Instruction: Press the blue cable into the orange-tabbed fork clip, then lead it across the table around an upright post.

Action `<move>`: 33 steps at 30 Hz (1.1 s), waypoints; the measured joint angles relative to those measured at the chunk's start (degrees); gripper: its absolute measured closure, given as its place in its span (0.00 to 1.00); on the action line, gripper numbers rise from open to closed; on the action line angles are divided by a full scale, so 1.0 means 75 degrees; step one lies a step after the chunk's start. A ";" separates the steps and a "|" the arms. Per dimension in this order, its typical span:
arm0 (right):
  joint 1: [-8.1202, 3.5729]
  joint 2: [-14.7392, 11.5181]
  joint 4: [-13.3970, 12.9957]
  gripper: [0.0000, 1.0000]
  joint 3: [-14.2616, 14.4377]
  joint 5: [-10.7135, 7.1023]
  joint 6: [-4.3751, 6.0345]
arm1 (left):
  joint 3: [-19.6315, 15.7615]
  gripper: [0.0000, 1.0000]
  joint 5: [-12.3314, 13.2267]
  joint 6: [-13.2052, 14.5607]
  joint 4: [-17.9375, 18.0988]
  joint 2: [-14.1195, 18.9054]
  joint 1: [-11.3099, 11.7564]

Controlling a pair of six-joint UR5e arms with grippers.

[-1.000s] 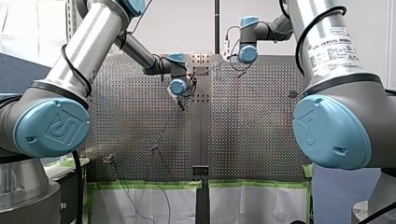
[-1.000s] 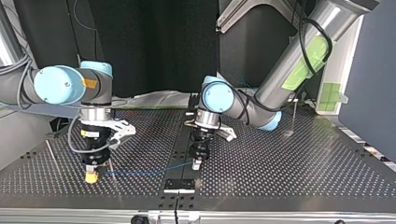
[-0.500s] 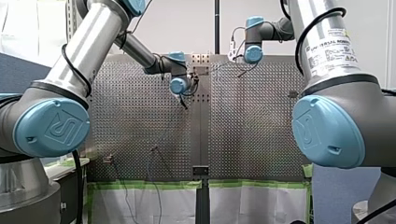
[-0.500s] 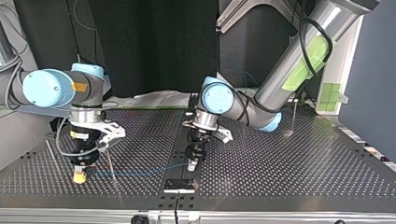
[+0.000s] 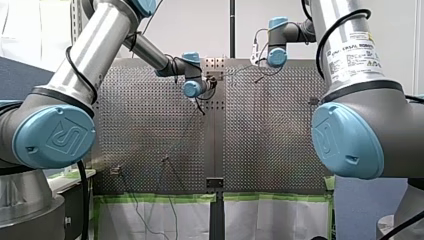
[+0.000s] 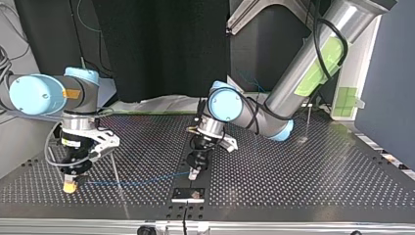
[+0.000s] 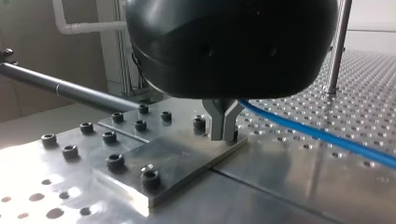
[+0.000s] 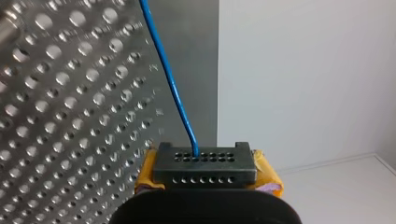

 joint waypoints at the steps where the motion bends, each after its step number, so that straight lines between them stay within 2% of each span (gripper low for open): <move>1: -0.0027 -0.0010 0.0008 1.00 0.0001 -0.0001 -0.0001 | 0.0000 1.00 0.0035 -0.0019 -0.0001 0.0000 -0.0006; 9: -0.0256 -0.0043 0.0069 1.00 0.0025 -0.0003 -0.0030 | 0.0002 1.00 0.0265 -0.0099 -0.0038 -0.0002 -0.0038; 25: -0.0613 -0.0040 0.0095 1.00 0.0206 0.0025 -0.0069 | 0.0002 1.00 0.0377 -0.0130 -0.0062 -0.0027 -0.0050; 33: -0.0807 -0.0032 0.0095 1.00 0.0286 0.0031 -0.0054 | 0.0002 1.00 0.0446 -0.0180 -0.0091 -0.0276 -0.0060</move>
